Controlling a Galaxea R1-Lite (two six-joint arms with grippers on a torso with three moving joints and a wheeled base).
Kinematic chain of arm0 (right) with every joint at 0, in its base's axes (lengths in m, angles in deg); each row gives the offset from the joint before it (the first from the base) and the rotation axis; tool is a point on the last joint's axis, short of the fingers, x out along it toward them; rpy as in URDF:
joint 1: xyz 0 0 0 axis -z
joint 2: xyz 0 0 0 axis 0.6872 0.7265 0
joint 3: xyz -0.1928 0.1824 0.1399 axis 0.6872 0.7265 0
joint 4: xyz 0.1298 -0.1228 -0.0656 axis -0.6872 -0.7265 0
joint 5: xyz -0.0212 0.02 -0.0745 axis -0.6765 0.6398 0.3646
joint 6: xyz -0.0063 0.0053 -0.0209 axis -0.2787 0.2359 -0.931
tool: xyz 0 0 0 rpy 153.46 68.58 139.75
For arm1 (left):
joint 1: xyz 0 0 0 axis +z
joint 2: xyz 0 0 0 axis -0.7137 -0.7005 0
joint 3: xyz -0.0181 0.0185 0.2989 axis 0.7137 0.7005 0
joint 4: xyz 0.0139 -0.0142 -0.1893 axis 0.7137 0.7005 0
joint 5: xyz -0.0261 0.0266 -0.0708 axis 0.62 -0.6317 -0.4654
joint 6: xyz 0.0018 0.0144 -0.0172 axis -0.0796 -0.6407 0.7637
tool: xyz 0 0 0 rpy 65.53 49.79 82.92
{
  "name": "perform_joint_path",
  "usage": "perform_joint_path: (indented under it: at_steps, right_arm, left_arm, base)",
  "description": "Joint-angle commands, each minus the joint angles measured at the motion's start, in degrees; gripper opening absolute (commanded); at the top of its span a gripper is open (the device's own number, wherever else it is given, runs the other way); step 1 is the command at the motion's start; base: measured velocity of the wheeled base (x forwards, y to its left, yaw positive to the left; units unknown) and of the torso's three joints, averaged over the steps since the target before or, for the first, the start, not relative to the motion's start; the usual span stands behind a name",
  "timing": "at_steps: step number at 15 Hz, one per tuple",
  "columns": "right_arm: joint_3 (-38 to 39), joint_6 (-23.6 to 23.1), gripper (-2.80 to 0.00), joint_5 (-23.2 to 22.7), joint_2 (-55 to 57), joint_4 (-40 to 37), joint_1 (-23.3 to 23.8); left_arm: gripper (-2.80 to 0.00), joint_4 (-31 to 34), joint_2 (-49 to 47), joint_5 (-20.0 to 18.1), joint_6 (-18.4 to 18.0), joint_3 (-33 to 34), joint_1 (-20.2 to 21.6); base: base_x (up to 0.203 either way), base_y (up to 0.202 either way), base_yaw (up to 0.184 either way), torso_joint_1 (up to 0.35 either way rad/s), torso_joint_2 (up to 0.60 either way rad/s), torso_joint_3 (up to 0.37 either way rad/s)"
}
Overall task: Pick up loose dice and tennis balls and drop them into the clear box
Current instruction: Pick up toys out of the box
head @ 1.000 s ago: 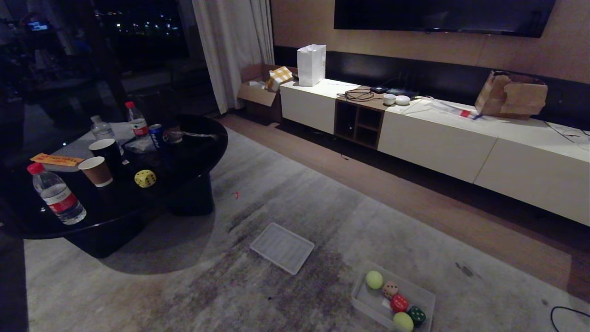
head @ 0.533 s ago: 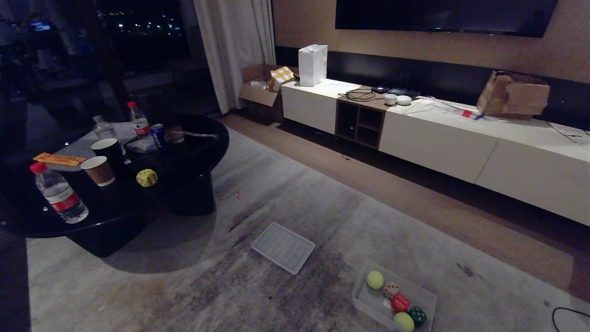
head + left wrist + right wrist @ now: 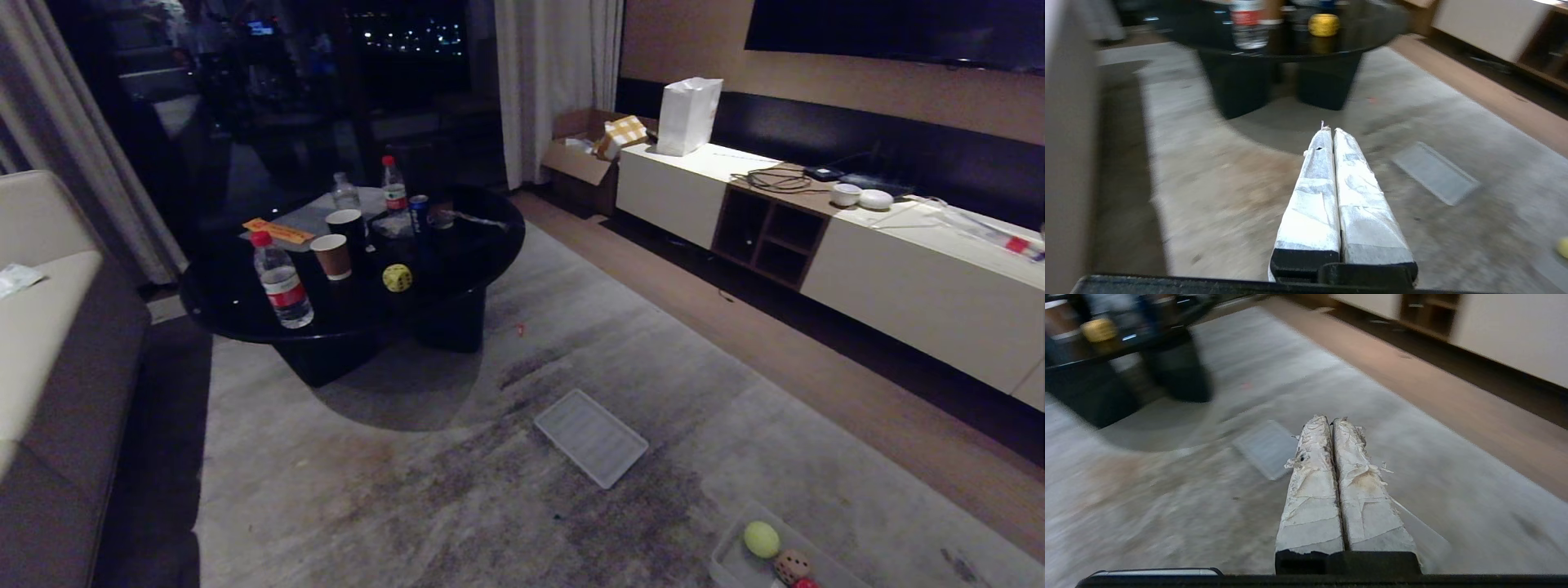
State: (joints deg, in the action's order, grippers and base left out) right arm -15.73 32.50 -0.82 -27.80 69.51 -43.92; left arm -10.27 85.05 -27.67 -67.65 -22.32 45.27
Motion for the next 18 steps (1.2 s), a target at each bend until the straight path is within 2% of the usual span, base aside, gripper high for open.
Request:
perform_joint_path:
  at_steps: [1, 13, 18]
  right_arm:
    - [0.62, -0.03, -2.80, 0.02, 0.09, 0.02, -0.02]
    - [0.62, 0.05, -2.80, -0.07, 0.09, 0.02, -0.02]
    - [0.62, 0.05, -2.80, -0.07, 0.09, 0.02, -0.02]
  left_arm:
    - [-2.80, -0.01, -0.09, 0.09, 0.05, 0.09, 0.00]
    - [-2.80, -0.06, -0.09, 0.21, 0.49, 0.09, 0.00]
    - [-2.80, -0.19, -0.09, 0.38, 1.37, 0.09, 0.00]
  base:
    - [0.000, -0.005, 0.162, 0.004, 0.00, 0.002]
    - [0.000, -0.008, 0.162, 0.001, 0.00, 0.003]
    - [0.000, -0.002, 0.034, 0.002, 0.00, 0.001]
